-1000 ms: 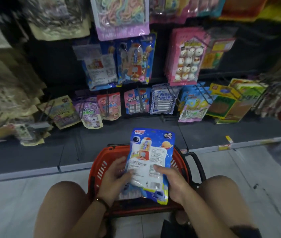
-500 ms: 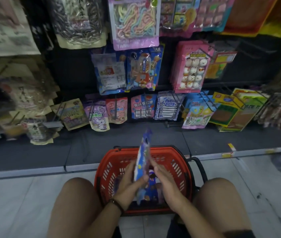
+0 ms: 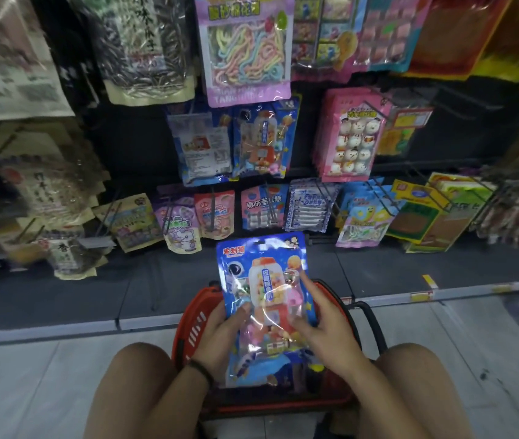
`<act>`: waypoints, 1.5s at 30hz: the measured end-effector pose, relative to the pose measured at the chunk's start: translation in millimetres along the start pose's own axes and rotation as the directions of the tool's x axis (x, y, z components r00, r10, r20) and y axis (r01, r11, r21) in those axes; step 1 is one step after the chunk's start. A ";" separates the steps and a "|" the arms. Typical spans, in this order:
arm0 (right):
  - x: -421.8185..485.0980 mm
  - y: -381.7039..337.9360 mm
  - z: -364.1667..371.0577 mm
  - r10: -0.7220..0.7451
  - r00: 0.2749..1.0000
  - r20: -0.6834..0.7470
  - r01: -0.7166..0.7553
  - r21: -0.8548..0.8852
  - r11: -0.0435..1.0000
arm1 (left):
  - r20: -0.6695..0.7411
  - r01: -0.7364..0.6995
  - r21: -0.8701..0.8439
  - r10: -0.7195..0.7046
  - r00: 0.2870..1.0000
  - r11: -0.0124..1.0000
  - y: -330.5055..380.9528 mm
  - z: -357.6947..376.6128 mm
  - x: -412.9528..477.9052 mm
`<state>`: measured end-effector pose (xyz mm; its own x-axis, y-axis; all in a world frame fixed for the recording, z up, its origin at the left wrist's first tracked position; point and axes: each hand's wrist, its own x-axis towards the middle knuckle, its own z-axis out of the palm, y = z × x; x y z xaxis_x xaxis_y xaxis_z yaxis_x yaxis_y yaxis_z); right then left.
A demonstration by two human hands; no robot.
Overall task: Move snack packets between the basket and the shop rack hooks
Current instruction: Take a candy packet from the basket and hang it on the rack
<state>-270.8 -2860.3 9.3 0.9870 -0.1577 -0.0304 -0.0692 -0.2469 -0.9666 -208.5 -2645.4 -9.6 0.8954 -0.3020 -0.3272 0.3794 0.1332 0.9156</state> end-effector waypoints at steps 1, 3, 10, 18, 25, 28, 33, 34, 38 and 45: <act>2.5 -3.6 -2.3 0.008 1.000 0.016 -0.009 0.035 0.999 | 0.008 -0.010 0.035 0.010 1.000 0.999 6.7 2.2 3.5; 9.3 -10.2 -7.6 0.004 1.000 0.004 -0.005 0.096 0.995 | 0.023 -0.068 0.116 0.065 0.998 0.991 23.0 7.1 10.1; 37.3 -39.0 -26.1 -0.083 0.996 -0.015 0.084 0.036 0.996 | 0.087 -0.326 0.217 0.314 0.945 0.920 68.5 24.5 28.9; 90.8 -79.3 -55.4 -0.163 0.985 0.057 0.171 -0.157 0.973 | 0.278 -0.483 0.597 0.399 0.874 0.641 132.6 33.2 70.8; 153.8 -122.4 -76.9 -0.127 0.989 0.071 0.141 -0.268 0.953 | 0.290 -0.524 0.621 0.450 0.845 0.583 192.8 51.4 112.8; 174.5 -131.7 -81.7 -0.167 0.985 0.036 0.170 -0.308 0.936 | 0.287 -0.541 0.614 0.475 0.832 0.575 205.3 57.3 128.6; 190.9 -137.4 -87.3 -0.220 0.975 0.031 0.220 -0.272 0.937 | 0.307 -0.557 0.599 0.477 0.824 0.576 217.0 63.4 144.9; 192.6 -138.3 -88.0 -0.222 0.975 0.029 0.222 -0.282 0.933 | 0.314 -0.564 0.599 0.481 0.818 0.568 218.5 64.2 146.6; 201.2 -139.1 -89.2 -0.223 0.975 0.020 0.219 -0.286 0.933 | 0.326 -0.587 0.622 0.509 0.796 0.518 219.8 61.0 156.5; 218.6 -137.2 -93.1 -0.180 0.981 0.066 0.190 -0.228 0.955 | 0.314 -0.556 0.600 0.470 0.825 0.576 219.6 55.0 176.0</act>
<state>-59.1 -2949.9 159.0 0.9908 -0.0469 0.1270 0.0887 -0.4838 -0.8707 19.6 -2721.2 146.7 0.8441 -0.4828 0.2334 -0.4189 -0.3218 0.8491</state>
